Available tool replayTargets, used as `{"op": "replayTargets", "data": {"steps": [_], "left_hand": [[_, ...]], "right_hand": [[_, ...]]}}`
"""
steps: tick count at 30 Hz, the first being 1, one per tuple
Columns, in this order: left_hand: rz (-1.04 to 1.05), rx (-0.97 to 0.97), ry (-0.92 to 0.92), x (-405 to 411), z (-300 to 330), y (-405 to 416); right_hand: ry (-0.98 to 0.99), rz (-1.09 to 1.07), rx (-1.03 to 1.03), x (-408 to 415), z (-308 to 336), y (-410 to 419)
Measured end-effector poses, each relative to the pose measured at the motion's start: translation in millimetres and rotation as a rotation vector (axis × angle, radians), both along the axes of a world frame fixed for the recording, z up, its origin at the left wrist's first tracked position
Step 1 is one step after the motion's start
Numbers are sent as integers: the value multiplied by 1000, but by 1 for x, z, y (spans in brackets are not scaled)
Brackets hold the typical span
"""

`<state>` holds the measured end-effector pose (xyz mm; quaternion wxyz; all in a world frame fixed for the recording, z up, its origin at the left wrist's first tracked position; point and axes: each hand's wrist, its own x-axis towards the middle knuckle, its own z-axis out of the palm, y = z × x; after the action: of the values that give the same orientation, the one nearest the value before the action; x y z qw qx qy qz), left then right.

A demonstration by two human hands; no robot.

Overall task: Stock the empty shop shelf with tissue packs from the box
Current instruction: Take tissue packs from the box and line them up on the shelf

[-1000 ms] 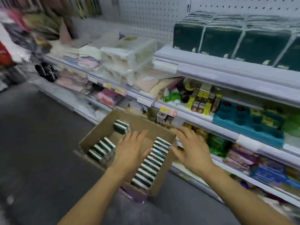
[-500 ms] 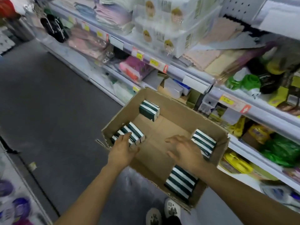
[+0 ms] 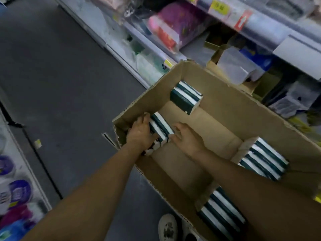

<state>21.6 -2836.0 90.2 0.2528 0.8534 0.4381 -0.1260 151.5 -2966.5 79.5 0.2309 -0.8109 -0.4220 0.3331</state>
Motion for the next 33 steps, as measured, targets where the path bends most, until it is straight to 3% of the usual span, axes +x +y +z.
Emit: {"op": "replayTargets", "data": {"steps": [5,11,17,20,25,33], "left_hand": [[-174,189,103,4,-16,9],[-227,302,177,15,-11,10],[-415,302,162,19,8,1],[-404,181,50,18,27,-4],[-188,-148,-116,19,85,-24],[105,-310,-518,26,190,-68]], "right_hand": [[97,-32,-26,2,-30,19],[259,-137,1,6,-37,14],[214,-123,-53,21,-23,-18],[193,-188,-16,33,3,-42],[118,-267,44,50,68,-85],[-19,-325,241,61,197,-161]]}}
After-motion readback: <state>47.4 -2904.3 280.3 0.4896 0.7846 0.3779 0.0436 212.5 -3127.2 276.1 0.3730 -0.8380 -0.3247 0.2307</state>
